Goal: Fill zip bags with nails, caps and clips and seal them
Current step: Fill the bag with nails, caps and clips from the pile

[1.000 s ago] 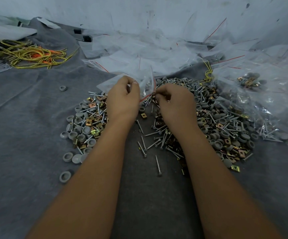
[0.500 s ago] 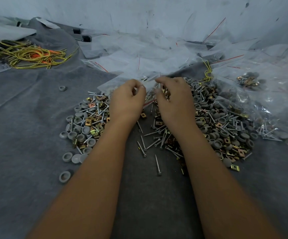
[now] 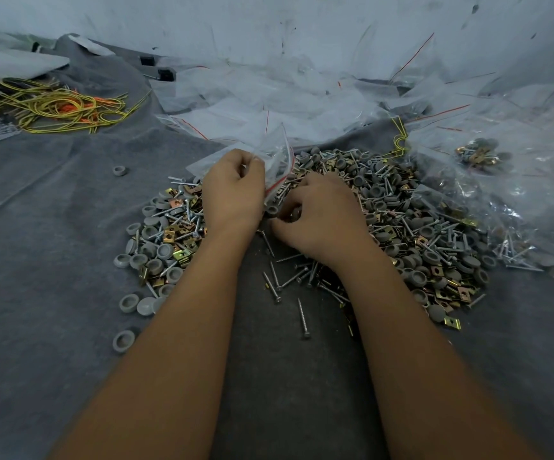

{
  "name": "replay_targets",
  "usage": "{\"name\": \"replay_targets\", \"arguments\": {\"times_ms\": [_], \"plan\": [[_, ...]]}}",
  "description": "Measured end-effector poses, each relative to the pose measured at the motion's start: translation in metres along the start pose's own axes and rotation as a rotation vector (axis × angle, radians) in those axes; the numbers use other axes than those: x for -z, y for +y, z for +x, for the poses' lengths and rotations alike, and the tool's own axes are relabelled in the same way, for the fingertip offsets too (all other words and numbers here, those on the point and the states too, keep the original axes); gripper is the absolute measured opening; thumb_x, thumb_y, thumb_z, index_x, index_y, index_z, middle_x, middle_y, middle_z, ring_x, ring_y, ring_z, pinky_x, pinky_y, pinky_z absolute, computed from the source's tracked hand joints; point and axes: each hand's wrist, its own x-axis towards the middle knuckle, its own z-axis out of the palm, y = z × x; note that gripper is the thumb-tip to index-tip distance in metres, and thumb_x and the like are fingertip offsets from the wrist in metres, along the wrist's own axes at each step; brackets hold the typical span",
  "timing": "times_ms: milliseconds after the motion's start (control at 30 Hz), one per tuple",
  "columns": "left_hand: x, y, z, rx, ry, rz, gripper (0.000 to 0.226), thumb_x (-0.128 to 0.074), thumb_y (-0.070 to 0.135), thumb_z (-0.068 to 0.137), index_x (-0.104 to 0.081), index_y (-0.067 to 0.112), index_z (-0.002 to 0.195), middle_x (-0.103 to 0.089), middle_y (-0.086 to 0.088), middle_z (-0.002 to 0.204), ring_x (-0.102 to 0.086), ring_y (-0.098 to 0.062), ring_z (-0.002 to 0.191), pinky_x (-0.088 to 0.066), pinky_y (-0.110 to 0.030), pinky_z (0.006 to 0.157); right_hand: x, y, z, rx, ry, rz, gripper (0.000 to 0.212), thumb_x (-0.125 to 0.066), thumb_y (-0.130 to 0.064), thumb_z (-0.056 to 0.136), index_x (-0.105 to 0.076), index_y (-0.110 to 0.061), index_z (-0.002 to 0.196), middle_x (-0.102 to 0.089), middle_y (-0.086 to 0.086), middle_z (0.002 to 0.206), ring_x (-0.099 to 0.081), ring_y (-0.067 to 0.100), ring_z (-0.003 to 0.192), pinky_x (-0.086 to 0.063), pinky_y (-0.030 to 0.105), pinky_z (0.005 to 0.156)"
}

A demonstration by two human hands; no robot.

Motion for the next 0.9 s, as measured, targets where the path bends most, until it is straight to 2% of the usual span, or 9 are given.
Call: {"name": "replay_targets", "arguments": {"times_ms": [167,300,400,500,633,700,767,800,900], "plan": [[0.0,0.0,0.0,0.001,0.0,-0.007,0.031,-0.056,0.018,0.09,-0.049,0.022,0.06,-0.043,0.007,0.053,-0.035,-0.006,0.051,-0.031,-0.03,0.056,0.001,0.001,0.001,0.028,-0.032,-0.026,0.02,-0.073,-0.044,0.074,-0.076,-0.03,0.088,-0.053,-0.002,0.092,-0.044,0.024,0.102,-0.039,0.034,0.085],[0.0,0.0,0.0,-0.003,-0.003,-0.008,0.032,-0.056,0.018,0.09,-0.049,0.023,0.06,-0.042,0.007,0.052,-0.034,-0.003,0.048,-0.03,-0.027,0.052,-0.001,0.0,0.002,0.021,-0.066,0.045,0.014,-0.074,-0.031,0.074,-0.075,-0.03,0.087,-0.054,-0.004,0.095,-0.042,0.024,0.104,-0.04,0.039,0.089],[0.0,0.0,0.001,0.0,0.001,-0.008,0.031,-0.057,0.018,0.09,-0.05,0.023,0.06,-0.043,0.008,0.051,-0.035,-0.002,0.048,-0.031,-0.025,0.053,-0.002,0.001,0.003,0.018,-0.041,0.101,0.015,-0.071,-0.02,0.073,-0.072,-0.027,0.086,-0.06,-0.005,0.092,-0.048,0.025,0.101,-0.041,0.039,0.087],[0.0,0.0,0.0,0.0,0.001,-0.006,0.03,-0.057,0.018,0.089,-0.051,0.023,0.061,-0.044,0.009,0.05,-0.036,-0.002,0.048,-0.032,-0.026,0.054,0.0,0.0,0.002,-0.064,0.023,0.353,0.016,-0.067,-0.009,0.072,-0.069,-0.023,0.08,-0.067,-0.003,0.081,-0.061,0.02,0.084,-0.051,0.037,0.078],[0.0,0.002,-0.001,0.004,-0.001,-0.018,0.029,-0.057,0.018,0.09,-0.052,0.023,0.062,-0.043,0.008,0.05,-0.037,-0.006,0.049,-0.032,-0.029,0.055,0.006,-0.005,0.0,-0.113,0.131,0.585,0.018,-0.066,0.001,0.071,-0.064,-0.017,0.076,-0.062,-0.006,0.068,-0.056,0.008,0.062,-0.048,0.025,0.062],[0.0,0.003,-0.001,0.0,0.009,-0.025,0.023,-0.056,0.017,0.09,-0.053,0.024,0.068,-0.044,0.007,0.052,-0.038,-0.007,0.048,-0.032,-0.029,0.054,0.009,-0.005,0.0,-0.135,0.175,0.66,0.016,-0.065,0.001,0.072,-0.064,-0.014,0.076,-0.065,-0.004,0.07,-0.059,0.01,0.064,-0.048,0.024,0.062],[0.001,0.003,-0.003,-0.007,0.004,-0.042,0.011,-0.055,0.015,0.088,-0.053,0.025,0.084,-0.044,0.008,0.049,-0.037,-0.006,0.044,-0.032,-0.028,0.052,0.01,-0.005,0.0,-0.155,0.209,0.728,0.017,-0.064,0.002,0.073,-0.063,-0.014,0.076,-0.068,0.004,0.076,-0.063,0.02,0.07,-0.051,0.03,0.064],[0.002,0.004,-0.005,-0.018,-0.009,-0.041,0.013,-0.053,0.014,0.087,-0.051,0.026,0.091,-0.044,0.008,0.047,-0.037,-0.006,0.042,-0.032,-0.028,0.05,0.011,-0.004,0.0,-0.165,0.222,0.742,0.018,-0.064,0.002,0.073,-0.062,-0.015,0.076,-0.068,0.007,0.077,-0.063,0.022,0.071,-0.051,0.031,0.064],[0.003,0.007,-0.008,-0.046,-0.043,-0.029,0.016,-0.052,0.012,0.087,-0.049,0.027,0.093,-0.043,0.007,0.046,-0.036,-0.007,0.042,-0.033,-0.028,0.049,0.011,0.0,0.001,-0.219,0.243,0.704,0.019,-0.064,-0.003,0.075,-0.058,-0.021,0.075,-0.065,0.003,0.074,-0.058,0.018,0.065,-0.048,0.029,0.061]]}}
